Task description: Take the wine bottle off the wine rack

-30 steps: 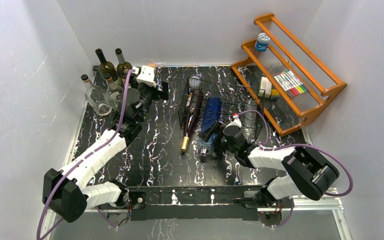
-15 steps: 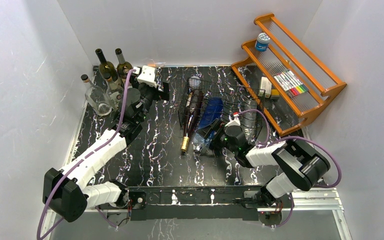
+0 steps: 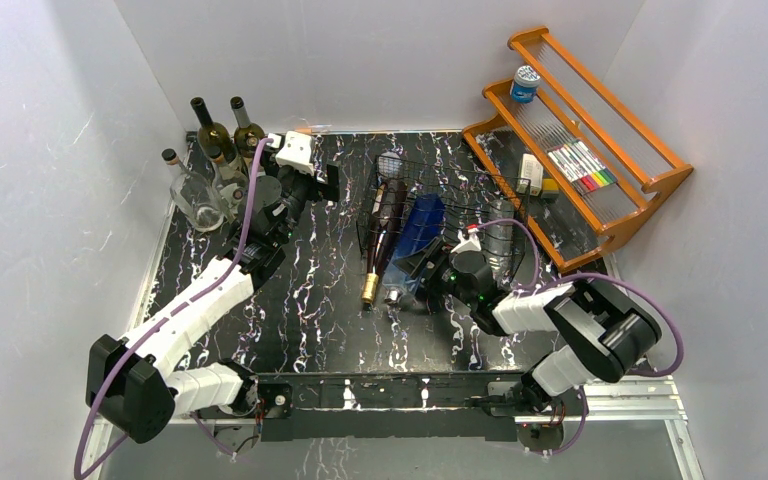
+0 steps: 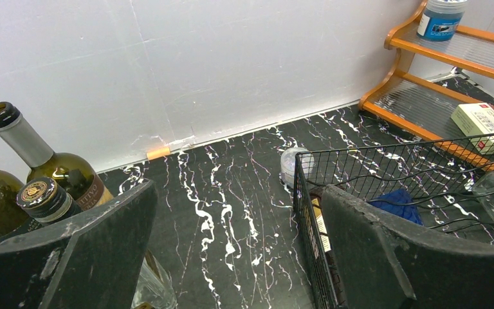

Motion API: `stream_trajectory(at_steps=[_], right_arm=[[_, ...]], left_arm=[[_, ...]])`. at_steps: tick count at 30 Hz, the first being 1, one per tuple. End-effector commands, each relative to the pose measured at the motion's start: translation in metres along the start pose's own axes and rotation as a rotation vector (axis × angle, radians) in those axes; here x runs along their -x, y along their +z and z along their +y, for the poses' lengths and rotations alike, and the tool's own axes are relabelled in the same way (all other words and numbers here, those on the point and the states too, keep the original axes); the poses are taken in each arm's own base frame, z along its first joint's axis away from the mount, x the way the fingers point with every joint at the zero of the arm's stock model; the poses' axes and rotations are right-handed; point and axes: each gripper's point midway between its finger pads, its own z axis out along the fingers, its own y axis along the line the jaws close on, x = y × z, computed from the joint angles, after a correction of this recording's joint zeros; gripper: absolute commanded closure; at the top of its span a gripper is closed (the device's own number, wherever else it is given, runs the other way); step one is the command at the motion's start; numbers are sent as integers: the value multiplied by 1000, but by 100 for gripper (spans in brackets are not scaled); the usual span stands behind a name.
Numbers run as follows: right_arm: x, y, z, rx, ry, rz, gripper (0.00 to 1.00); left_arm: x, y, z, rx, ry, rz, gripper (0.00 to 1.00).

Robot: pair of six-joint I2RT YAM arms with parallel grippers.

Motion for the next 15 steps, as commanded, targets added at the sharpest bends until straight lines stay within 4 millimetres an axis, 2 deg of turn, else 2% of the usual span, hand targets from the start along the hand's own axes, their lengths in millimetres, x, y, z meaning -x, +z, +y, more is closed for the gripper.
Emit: stream_trajectory(at_steps=[1,9,15], right_arm=[[-8,-11,-36,-157,125,26,29],[-1,-26,-36,-305,65,62,39],[-13,-50,-40,-332,40,142,45]], left_arm=[[16,0,-3,-13,-16,-49,3],[14,1,-4,-16,-17,-46,3],[10,2,-6,-24,-16,-33,3]])
